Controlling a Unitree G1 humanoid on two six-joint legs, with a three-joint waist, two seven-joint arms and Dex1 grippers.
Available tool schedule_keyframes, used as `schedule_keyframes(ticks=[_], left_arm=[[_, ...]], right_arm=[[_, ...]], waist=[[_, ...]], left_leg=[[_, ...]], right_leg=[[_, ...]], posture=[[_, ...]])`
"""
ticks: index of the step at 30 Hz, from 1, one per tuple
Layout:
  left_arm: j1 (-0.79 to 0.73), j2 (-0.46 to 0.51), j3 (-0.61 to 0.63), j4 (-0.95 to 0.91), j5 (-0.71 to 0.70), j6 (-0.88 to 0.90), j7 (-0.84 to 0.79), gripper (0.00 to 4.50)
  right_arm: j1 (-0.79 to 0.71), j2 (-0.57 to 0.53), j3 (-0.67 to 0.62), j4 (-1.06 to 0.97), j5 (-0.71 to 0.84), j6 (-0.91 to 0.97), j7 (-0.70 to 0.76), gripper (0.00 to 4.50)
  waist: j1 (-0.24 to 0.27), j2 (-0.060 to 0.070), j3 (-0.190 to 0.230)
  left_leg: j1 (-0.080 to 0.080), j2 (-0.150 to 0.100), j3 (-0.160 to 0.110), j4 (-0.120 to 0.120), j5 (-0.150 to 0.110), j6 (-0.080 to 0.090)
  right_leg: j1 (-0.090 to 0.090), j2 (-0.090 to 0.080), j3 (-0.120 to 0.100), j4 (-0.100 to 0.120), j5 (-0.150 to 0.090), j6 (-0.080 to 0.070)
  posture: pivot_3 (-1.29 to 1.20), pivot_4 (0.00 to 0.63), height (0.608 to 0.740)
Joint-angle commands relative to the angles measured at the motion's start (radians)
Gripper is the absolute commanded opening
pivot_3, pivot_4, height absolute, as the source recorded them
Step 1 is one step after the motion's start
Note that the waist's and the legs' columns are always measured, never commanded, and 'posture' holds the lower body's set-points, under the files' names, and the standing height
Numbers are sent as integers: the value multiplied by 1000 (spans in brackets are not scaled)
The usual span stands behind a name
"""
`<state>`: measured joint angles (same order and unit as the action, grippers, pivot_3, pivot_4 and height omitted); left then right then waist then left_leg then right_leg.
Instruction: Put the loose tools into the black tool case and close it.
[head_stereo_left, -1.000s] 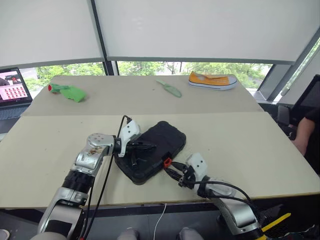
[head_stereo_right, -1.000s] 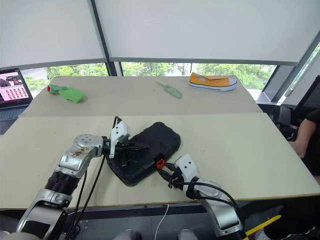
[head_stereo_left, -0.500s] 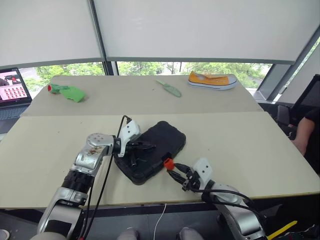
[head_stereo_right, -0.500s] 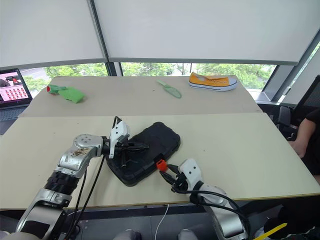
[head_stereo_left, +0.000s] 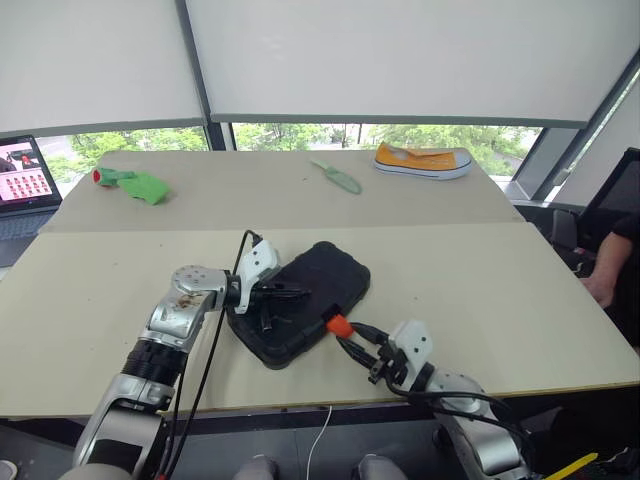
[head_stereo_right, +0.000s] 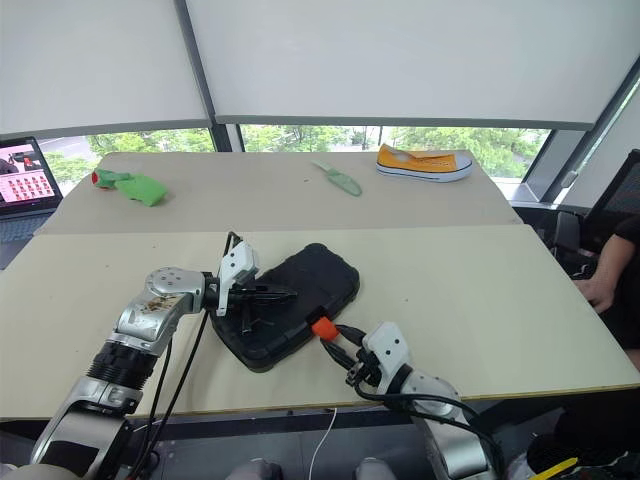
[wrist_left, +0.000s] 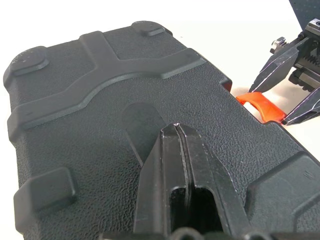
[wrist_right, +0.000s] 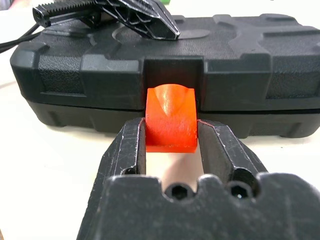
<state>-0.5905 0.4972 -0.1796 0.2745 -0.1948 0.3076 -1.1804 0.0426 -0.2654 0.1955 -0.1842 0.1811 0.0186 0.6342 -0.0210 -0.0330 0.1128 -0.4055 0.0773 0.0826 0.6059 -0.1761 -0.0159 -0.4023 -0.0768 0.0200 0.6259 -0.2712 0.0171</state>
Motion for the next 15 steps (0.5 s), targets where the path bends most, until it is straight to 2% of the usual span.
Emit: schedule_keyframes(ticks=[1,10,14,15], left_arm=[[74,4,-102,96,67,80,-10,0],[77,2,-103,90,67,82,-10,0],[78,2,-103,90,67,82,-8,0],[78,2,-102,91,67,82,-8,0]], right_arm=[[-17,16,7,-25,25,-73,22,1274],[-60,28,41,43,-27,-43,4,1274],[-74,39,44,51,8,25,12,1274],[-74,38,43,48,11,34,14,1772]], waist=[[1,0,0],[0,0,0],[0,0,0],[1,0,0]], left_leg=[[0,0,0,0,0,0],[0,0,0,0,0,0],[0,0,0,0,0,0],[0,0,0,0,0,0]], right_leg=[[0,0,0,0,0,0],[0,0,0,0,0,0],[0,0,0,0,0,-1],[0,0,0,0,0,-1]], posture=[[0,150,740],[0,150,740],[0,150,740],[0,150,740]])
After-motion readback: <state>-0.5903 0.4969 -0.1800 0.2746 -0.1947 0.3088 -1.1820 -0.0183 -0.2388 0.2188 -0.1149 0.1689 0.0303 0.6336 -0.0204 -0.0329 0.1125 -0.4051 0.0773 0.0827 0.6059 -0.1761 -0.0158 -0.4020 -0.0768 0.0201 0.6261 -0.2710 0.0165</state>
